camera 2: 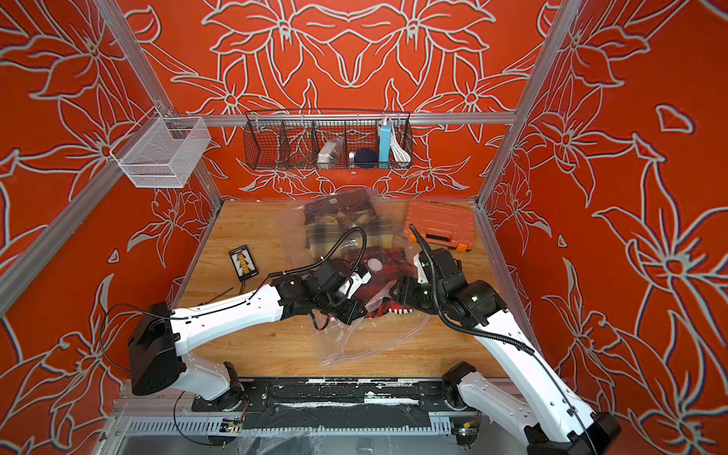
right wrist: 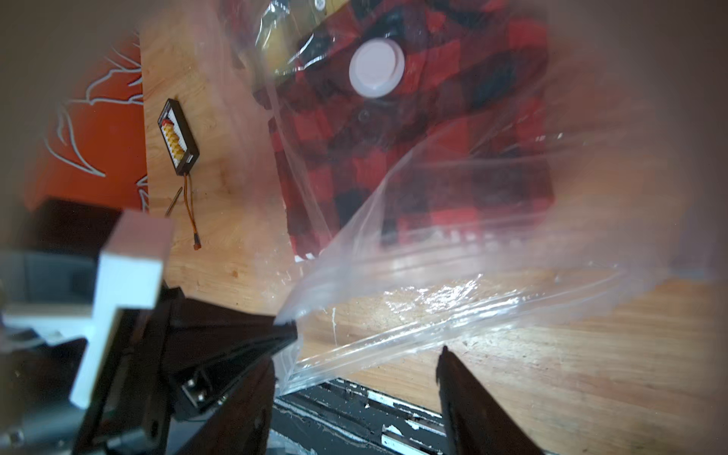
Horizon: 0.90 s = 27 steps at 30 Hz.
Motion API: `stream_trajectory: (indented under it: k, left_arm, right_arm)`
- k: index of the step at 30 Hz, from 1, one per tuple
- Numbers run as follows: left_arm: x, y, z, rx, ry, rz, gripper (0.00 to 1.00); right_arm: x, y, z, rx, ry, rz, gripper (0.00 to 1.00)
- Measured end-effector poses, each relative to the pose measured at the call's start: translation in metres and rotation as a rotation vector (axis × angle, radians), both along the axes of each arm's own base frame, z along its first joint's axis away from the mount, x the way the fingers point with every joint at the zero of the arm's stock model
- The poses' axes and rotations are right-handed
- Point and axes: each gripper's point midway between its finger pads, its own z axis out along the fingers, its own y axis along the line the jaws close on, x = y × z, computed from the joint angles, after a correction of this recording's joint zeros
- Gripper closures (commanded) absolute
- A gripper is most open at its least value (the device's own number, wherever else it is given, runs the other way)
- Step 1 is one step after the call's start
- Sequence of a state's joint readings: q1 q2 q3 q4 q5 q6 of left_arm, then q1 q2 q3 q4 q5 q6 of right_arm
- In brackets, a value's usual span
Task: Place the folded shirt into the vacuum bag
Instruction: Place the shirt in the vacuum bag, then adjust the vacuum bag at the center of the board.
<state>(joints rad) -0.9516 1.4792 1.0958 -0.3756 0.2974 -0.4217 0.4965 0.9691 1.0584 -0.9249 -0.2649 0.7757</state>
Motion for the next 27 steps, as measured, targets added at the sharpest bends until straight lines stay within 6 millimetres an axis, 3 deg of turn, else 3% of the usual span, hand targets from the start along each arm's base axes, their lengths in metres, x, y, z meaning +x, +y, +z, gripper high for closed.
stream_trajectory:
  k: [5, 9, 14, 18, 22, 27]
  left_arm:
    - [-0.020, -0.007, -0.012, 0.001, 0.022, -0.031, 0.89]
    - [-0.027, 0.004, -0.014, 0.010, 0.033, -0.013, 0.74]
    - [-0.033, 0.033, 0.018, -0.035, -0.007, 0.032, 0.64]
    - [-0.020, 0.060, 0.036, -0.073, -0.035, 0.124, 0.63]
    - [-0.004, 0.071, 0.025, -0.047, -0.017, 0.195, 0.62]
    - [0.011, 0.054, -0.007, 0.005, 0.031, 0.208, 0.62]
  right_arm:
    - [0.034, -0.001, -0.016, -0.057, 0.036, 0.001, 0.35]
    - [0.052, -0.005, -0.032, -0.122, 0.069, 0.019, 0.37]
    - [0.059, -0.023, -0.039, -0.232, 0.049, 0.034, 0.46]
    - [0.056, -0.028, -0.041, -0.262, 0.049, 0.062, 0.54]
    - [0.056, -0.022, -0.042, -0.248, 0.047, 0.079, 0.56]
    - [0.060, -0.012, -0.068, -0.224, 0.093, 0.077, 0.57]
